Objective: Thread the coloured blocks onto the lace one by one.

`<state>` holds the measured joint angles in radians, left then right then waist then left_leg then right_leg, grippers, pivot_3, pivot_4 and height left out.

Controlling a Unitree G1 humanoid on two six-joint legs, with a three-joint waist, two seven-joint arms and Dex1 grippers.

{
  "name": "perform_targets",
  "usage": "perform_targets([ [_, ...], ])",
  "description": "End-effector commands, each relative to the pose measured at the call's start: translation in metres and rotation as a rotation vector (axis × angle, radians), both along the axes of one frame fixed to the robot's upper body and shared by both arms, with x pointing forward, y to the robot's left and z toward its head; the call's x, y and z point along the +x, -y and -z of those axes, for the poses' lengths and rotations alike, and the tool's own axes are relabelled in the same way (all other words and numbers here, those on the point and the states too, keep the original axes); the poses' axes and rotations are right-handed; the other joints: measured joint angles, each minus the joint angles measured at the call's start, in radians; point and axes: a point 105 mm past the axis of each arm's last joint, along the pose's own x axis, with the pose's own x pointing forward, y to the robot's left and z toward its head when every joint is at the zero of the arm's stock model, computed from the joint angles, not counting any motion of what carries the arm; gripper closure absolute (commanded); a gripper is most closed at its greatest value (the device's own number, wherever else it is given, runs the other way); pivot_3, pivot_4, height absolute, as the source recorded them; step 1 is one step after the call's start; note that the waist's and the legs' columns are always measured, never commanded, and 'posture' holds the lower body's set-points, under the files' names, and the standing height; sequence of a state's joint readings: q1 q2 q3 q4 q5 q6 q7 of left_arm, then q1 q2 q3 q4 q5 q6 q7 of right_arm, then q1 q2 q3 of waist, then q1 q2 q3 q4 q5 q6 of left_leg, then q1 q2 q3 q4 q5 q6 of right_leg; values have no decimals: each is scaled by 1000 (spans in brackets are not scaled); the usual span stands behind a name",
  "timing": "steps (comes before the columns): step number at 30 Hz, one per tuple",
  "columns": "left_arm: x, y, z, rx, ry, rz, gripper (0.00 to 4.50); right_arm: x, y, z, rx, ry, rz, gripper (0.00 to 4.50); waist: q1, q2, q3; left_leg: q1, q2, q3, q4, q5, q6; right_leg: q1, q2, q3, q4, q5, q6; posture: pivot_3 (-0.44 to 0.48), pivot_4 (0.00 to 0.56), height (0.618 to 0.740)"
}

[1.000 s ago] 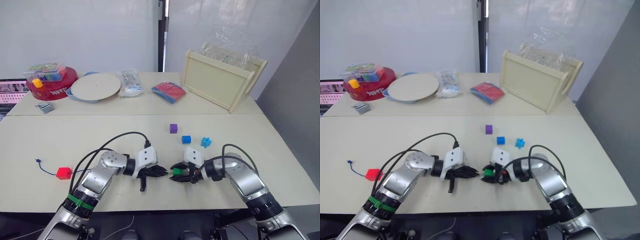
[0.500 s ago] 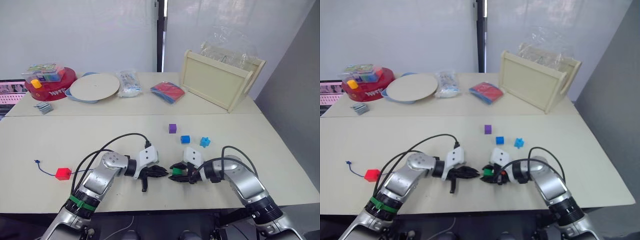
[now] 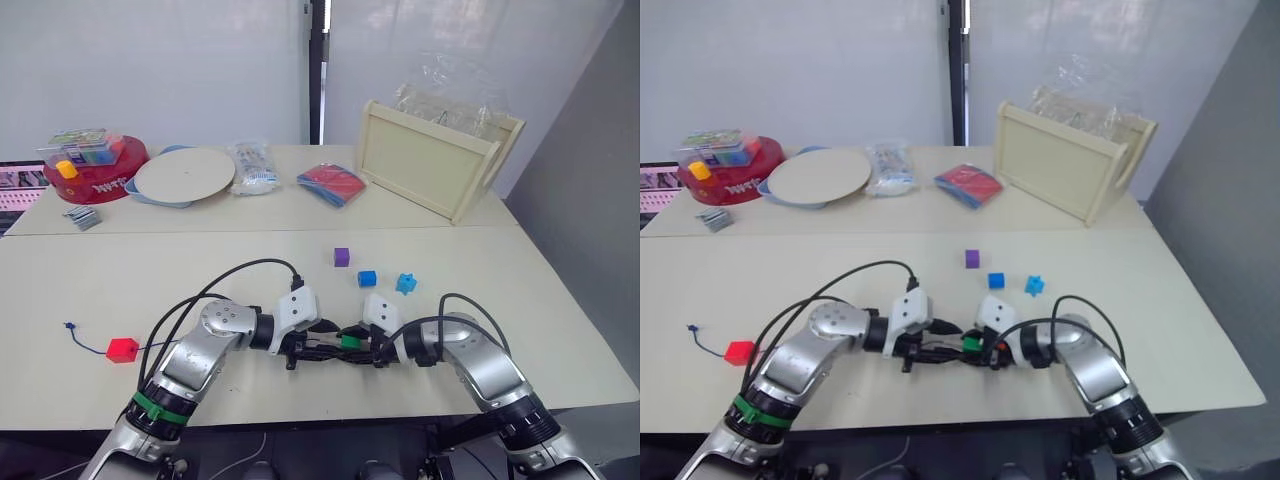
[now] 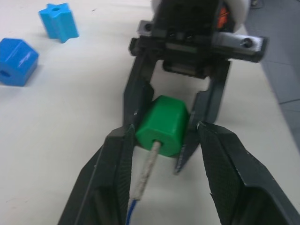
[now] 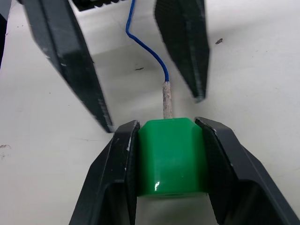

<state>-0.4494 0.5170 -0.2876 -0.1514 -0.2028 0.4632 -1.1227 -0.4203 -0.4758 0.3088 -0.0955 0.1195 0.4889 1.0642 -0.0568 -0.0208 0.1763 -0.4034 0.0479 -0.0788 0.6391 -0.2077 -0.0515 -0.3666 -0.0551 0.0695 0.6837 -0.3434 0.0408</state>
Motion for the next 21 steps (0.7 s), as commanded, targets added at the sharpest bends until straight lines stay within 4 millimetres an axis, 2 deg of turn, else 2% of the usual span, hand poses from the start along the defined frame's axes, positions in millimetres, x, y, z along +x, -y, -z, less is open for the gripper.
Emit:
perform_targets([
  [1, -2, -13, -11, -18, 15, -11, 2272, -6, -6, 15, -16, -52, -14, 3123, -3, 0, 0, 0, 0, 0, 0, 0, 0, 0, 0, 0, 0, 0, 0, 0, 150, 740],
  [8, 2, -51, -3, 31, -20, -89, 2272, -6, -5, 14, -16, -49, -11, 3123, -6, 0, 0, 0, 0, 0, 0, 0, 0, 0, 0, 0, 0, 0, 0, 0, 150, 740],
  [11, 2, -61, 14, 80, -46, -100, 2272, -5, -4, 14, -17, -49, -10, 3123, -6, 0, 0, 0, 0, 0, 0, 0, 0, 0, 0, 0, 0, 0, 0, 0, 150, 740],
  [21, 12, -41, 20, 35, -34, -83, 2272, -7, -4, 10, -10, -47, -8, 3123, 2, 0, 0, 0, 0, 0, 0, 0, 0, 0, 0, 0, 0, 0, 0, 0, 150, 740],
])
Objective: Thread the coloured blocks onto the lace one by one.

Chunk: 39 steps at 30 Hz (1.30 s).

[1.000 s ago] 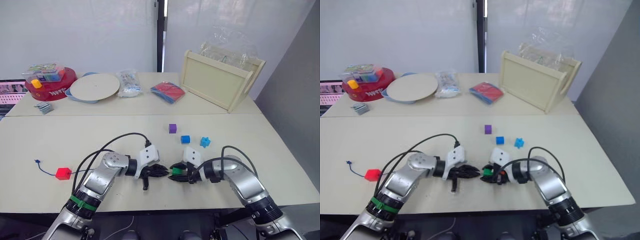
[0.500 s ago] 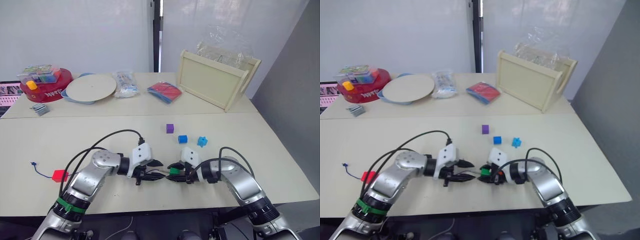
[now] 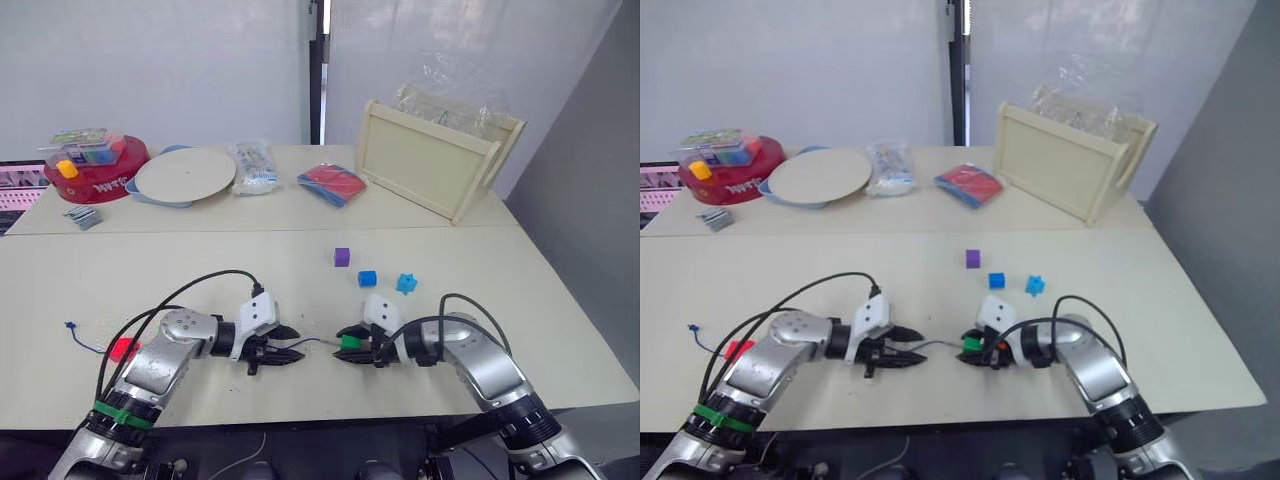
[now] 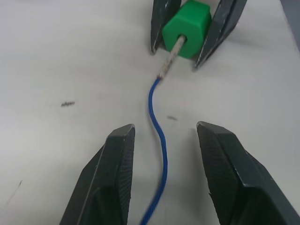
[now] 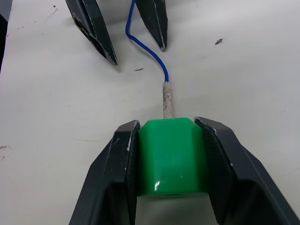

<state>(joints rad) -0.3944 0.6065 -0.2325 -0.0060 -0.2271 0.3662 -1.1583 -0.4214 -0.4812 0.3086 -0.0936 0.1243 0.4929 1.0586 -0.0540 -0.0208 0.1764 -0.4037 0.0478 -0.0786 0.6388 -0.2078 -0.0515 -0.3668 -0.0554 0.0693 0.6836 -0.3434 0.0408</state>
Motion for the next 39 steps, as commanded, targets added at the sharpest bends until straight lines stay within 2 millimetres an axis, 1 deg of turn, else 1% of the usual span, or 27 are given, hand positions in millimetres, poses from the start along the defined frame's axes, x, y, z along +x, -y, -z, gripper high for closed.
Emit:
perform_targets([
  [1, 3, 6, -3, -3, 31, 20, 2529, -9, -6, 10, -7, -44, -15, 3123, -1, 0, 0, 0, 0, 0, 0, 0, 0, 0, 0, 0, 0, 0, 0, 0, 150, 740],
  [4, 4, 8, 1, 3, 26, 26, 3376, -9, -5, 9, -6, -45, -13, 3123, 0, 0, 0, 0, 0, 0, 0, 0, 0, 0, 0, 0, 0, 0, 0, 0, 150, 740],
  [7, 5, 12, 2, -7, 25, 34, 4400, -9, -5, 7, -3, -44, -9, 3123, 1, 0, 0, 0, 0, 0, 0, 0, 0, 0, 0, 0, 0, 0, 0, 0, 150, 740],
  [8, 4, 14, 2, -12, 25, 39, 4461, -9, -5, 7, -3, -43, -7, 3123, 1, 0, 0, 0, 0, 0, 0, 0, 0, 0, 0, 0, 0, 0, 0, 0, 150, 740],
  [11, 4, 20, -2, -35, 30, 56, 4461, -9, -5, 7, -2, -41, -2, 3123, 4, 0, 0, 0, 0, 0, 0, 0, 0, 0, 0, 0, 0, 0, 0, 0, 150, 740],
  [16, 5, 26, -6, -53, 45, 67, 4461, -9, -5, 8, -1, -41, 3, 3123, 4, 0, 0, 0, 0, 0, 0, 0, 0, 0, 0, 0, 0, 0, 0, 0, 150, 740],
  [21, 6, 38, -16, -78, 71, 94, 4461, -9, -5, 7, 3, -39, 11, 3123, 5, 0, 0, 0, 0, 0, 0, 0, 0, 0, 0, 0, 0, 0, 0, 0, 150, 740],
  [24, 2, 49, -20, -99, 76, 131, 4461, -9, -5, 8, 1, -40, 15, 3123, 4, 0, 0, 0, 0, 0, 0, 0, 0, 0, 0, 0, 0, 0, 0, 0, 150, 740],
  [28, -6, 56, -24, -107, 60, 182, 4461, -9, -5, 9, -2, -41, 20, 3123, 4, 0, 0, 0, 0, 0, 0, 0, 0, 0, 0, 0, 0, 0, 0, 0, 150, 740],
  [31, -6, 55, -26, -99, 61, 183, 4461, -9, -5, 9, -2, -42, 21, 3123, 5, 0, 0, 0, 0, 0, 0, 0, 0, 0, 0, 0, 0, 0, 0, 0, 150, 740],
  [37, 3, 45, -20, -54, 74, 135, 4461, -11, -5, 9, -6, -43, 10, 3123, 4, 0, 0, 0, 0, 0, 0, 0, 0, 0, 0, 0, 0, 0, 0, 0, 150, 740],
  [39, 6, 42, -21, -54, 85, 115, 4461, -11, -5, 8, -4, -42, 7, 3123, 4, 0, 0, 0, 0, 0, 0, 0, 0, 0, 0, 0, 0, 0, 0, 0, 150, 740],
])
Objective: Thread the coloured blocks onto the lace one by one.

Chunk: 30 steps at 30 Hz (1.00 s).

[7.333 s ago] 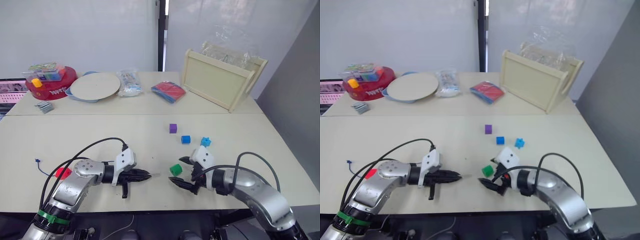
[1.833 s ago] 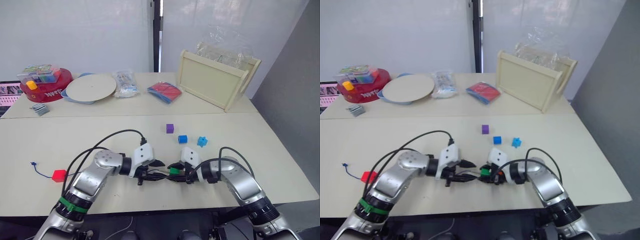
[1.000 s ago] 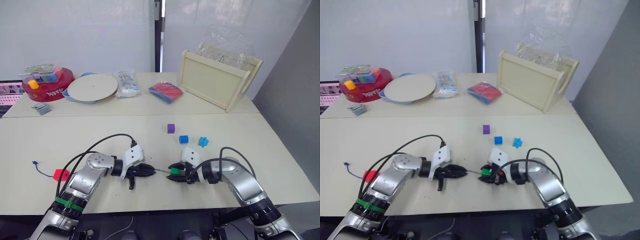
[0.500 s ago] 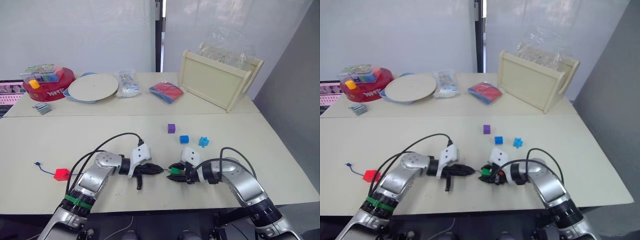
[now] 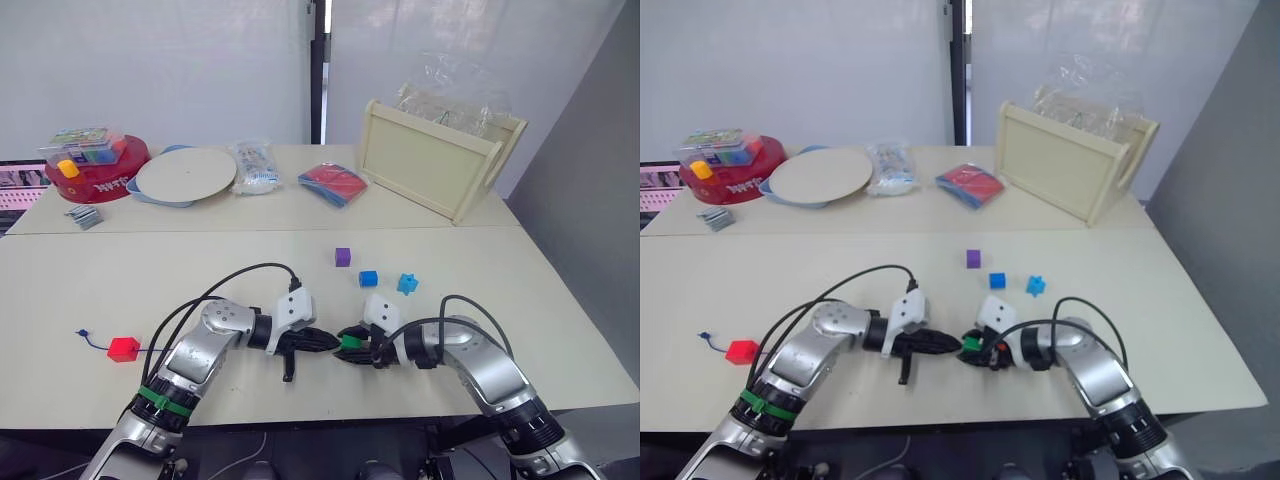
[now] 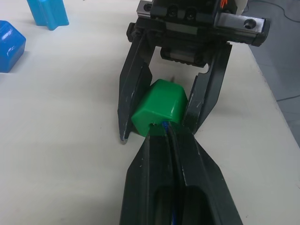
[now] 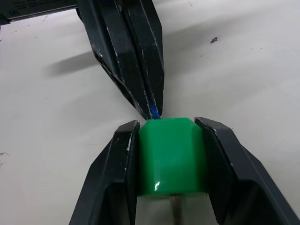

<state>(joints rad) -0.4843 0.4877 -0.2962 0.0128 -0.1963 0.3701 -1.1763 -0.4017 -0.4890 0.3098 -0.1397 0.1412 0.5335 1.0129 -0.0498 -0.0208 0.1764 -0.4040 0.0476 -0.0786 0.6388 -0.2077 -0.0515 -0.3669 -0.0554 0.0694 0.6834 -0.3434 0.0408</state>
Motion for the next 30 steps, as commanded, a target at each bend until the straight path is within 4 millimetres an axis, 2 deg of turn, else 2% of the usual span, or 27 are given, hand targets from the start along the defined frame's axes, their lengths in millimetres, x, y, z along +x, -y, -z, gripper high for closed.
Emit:
perform_targets([
  [1, 6, -1, -13, -13, 64, -12, 4461, -9, -6, 8, -3, -40, -28, 3123, 0, 0, 0, 0, 0, 0, 0, 0, 0, 0, 0, 0, 0, 0, 0, 0, 150, 740],
  [3, 7, -1, -17, -34, 61, -28, 4461, -8, -5, 6, 7, -38, -25, 3123, 1, 0, 0, 0, 0, 0, 0, 0, 0, 0, 0, 0, 0, 0, 0, 0, 150, 740],
  [5, 4, -3, -22, -57, 33, -20, 3905, -7, -5, 1, 19, -30, -22, 2103, 1, 0, 0, 0, 0, 0, 0, 0, 0, 0, 0, 0, 0, 0, 0, 0, 150, 740],
  [11, -8, -12, -26, -26, -9, 27, 1909, -8, 1, -9, 30, -20, -15, 27, 6, 0, 0, -1, 0, 0, 0, 0, 0, -1, 0, 0, 0, 0, 0, 0, 150, 740],
  [14, -8, -14, -24, 9, 13, 43, 1010, -8, 9, -16, 32, -3, 5, 0, 9, 0, 0, -2, -1, 0, 0, 0, 0, -1, -1, 0, 0, 0, 0, 0, 150, 740],
  [17, -7, -4, -23, 3, 35, 68, 1010, -9, 24, -23, 36, 17, 35, 0, 21, 0, 0, -3, -2, 0, 1, 0, 0, -1, -2, -1, -1, 0, 0, 0, 150, 740],
  [22, -6, 25, -15, 12, 74, 119, 1010, -17, 52, -28, 30, 27, 103, 0, 38, 0, 1, -4, -3, 0, 2, 0, 0, -1, -3, -1, -3, 0, 0, 0, 150, 740],
  [30, 16, 38, -3, 71, 156, 117, 1010, -23, 64, -17, -23, 50, 138, 0, 29, 0, 1, -4, -3, 0, 2, 0, 0, -1, -3, 0, -2, 0, 0, 0, 150, 740],
])
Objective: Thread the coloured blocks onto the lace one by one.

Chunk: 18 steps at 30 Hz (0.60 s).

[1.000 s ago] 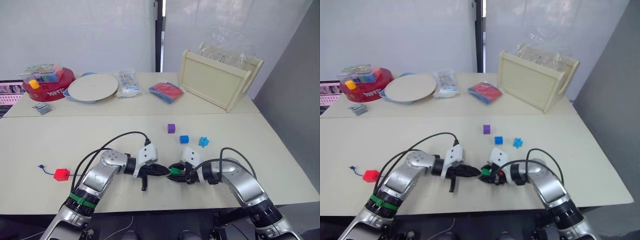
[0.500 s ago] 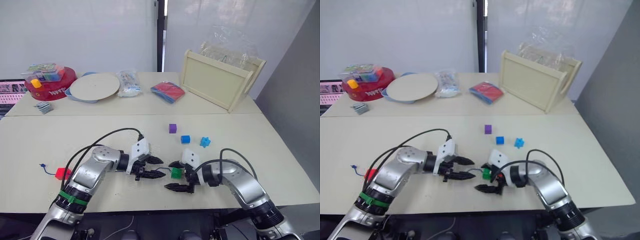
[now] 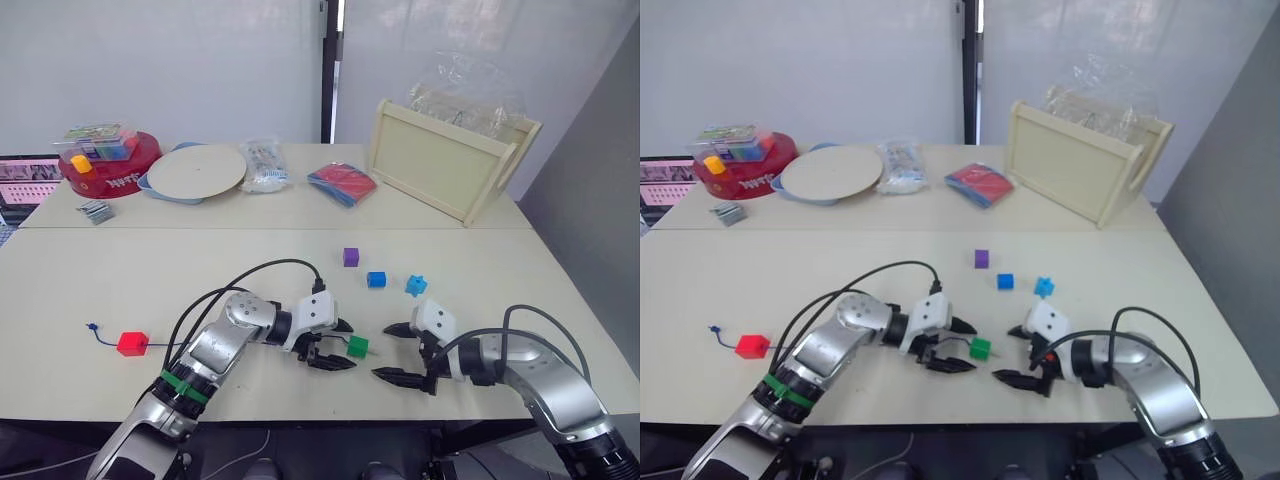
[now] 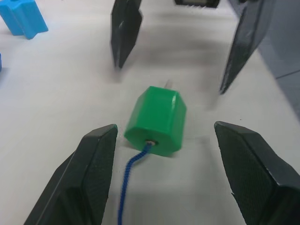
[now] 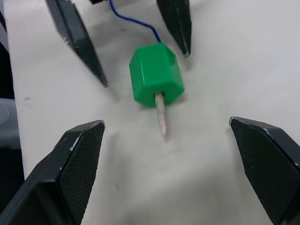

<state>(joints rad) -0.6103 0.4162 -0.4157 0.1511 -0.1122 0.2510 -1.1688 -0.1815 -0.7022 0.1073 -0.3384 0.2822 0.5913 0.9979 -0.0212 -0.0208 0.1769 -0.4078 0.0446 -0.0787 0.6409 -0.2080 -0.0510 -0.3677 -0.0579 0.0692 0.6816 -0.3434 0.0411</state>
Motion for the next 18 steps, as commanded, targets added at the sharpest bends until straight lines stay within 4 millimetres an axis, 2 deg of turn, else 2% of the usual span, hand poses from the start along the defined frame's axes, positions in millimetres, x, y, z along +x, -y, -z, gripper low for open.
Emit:
perform_targets([
  [1, 6, 8, -4, 4, 62, 31, 1010, 3, -2, -6, -23, 79, -8, 0, 1, 0, 0, 0, 0, 0, 0, 0, 0, 0, 0, 0, 0, 0, 0, 0, 150, 740],
  [2, 4, 11, -3, 2, 54, 51, 1010, 5, -2, -5, -23, 86, 0, 0, 1, 0, 0, 0, 0, 0, 0, 0, 0, 0, 0, 0, 0, 0, 0, 0, 150, 740],
  [9, -7, 15, -3, -7, 25, 123, 3071, 6, -10, 1, -24, 94, -12, 0, 4, 0, 0, -1, 0, 0, 0, 0, 0, 0, 0, 0, 0, 0, 0, 0, 150, 740],
  [10, -8, 15, -2, -6, 23, 125, 3202, 6, -10, 2, -25, 95, -13, 0, 3, 0, 0, 0, 0, 0, 0, 0, 0, 0, 0, 0, 0, 0, 0, 0, 150, 740],
  [13, -8, 14, -1, -2, 20, 125, 3203, 7, -9, 3, -35, 99, -14, 0, 3, 0, 0, 0, 0, 0, 0, 0, 0, 0, 0, 0, 0, 0, 0, 0, 150, 740],
  [18, -8, 13, -1, 2, 15, 127, 3203, 9, -8, 2, -37, 111, -23, 1510, 4, 0, 0, 0, 0, 0, 0, 0, 0, 0, 0, 0, 0, 0, 0, 0, 150, 740],
])
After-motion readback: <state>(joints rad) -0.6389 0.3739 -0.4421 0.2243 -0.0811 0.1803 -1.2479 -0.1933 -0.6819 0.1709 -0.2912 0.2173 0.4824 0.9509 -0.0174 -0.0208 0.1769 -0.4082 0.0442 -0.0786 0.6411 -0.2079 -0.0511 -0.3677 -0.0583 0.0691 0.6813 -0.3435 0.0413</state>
